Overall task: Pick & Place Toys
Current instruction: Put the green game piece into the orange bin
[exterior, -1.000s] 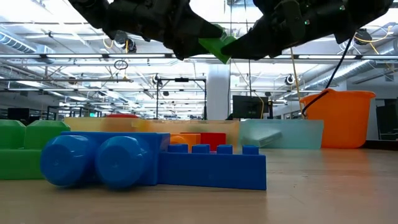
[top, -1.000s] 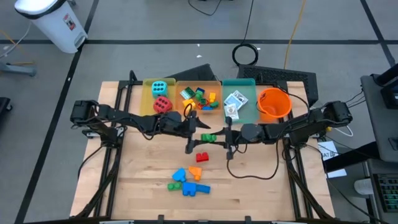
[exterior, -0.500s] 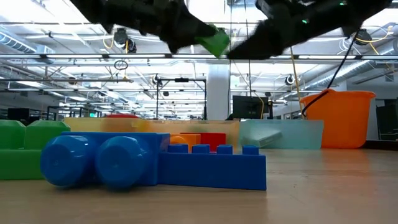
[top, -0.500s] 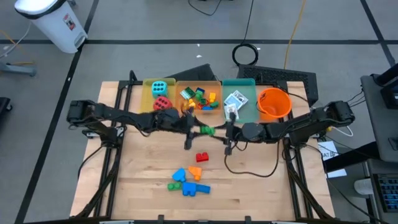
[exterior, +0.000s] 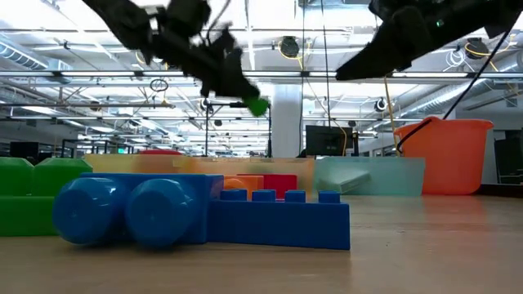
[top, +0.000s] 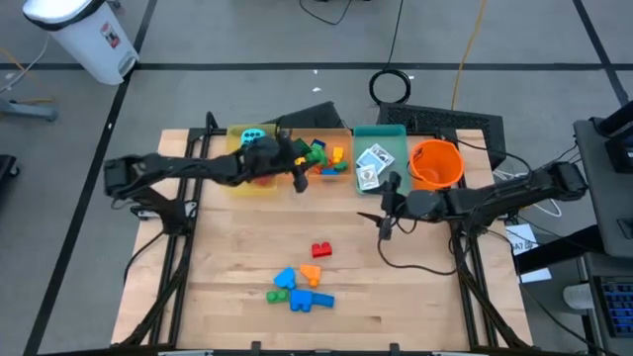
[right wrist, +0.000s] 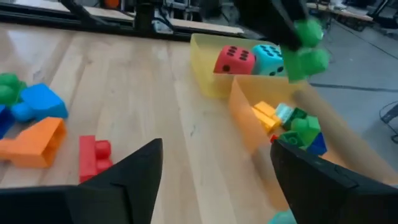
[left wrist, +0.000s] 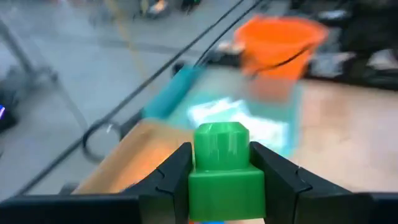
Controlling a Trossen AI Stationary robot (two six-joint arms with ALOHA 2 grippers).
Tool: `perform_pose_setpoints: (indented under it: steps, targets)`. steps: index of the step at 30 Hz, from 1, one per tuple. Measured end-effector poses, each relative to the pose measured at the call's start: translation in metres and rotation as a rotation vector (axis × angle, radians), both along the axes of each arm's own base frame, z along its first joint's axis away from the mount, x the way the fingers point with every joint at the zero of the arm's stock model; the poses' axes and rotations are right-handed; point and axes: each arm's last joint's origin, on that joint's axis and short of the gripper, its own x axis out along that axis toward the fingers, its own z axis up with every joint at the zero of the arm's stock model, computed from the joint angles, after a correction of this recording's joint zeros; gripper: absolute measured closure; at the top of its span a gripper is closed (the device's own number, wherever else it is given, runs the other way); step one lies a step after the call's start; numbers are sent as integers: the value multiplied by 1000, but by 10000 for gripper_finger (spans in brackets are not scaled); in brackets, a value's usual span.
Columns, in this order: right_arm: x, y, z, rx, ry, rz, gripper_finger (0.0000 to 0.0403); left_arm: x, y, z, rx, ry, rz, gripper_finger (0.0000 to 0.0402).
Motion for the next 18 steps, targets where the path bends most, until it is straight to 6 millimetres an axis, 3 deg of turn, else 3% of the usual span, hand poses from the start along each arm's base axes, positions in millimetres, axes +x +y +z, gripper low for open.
perform_pose_setpoints:
  steps: [7,14,16,18]
  targets:
    - [-6,-10,-14,-2,-35,-40,147,-3,57,-51,-173,75,218,266]
    - [-6,-15,-16,-2,-28,-64,151,-8,76,-72,-279,78,331,266]
    - [-6,-15,-16,-1,-29,-63,151,-8,76,-72,-276,81,352,229]
    - [-6,-15,-16,5,-32,-64,151,-8,75,-72,-252,89,355,159]
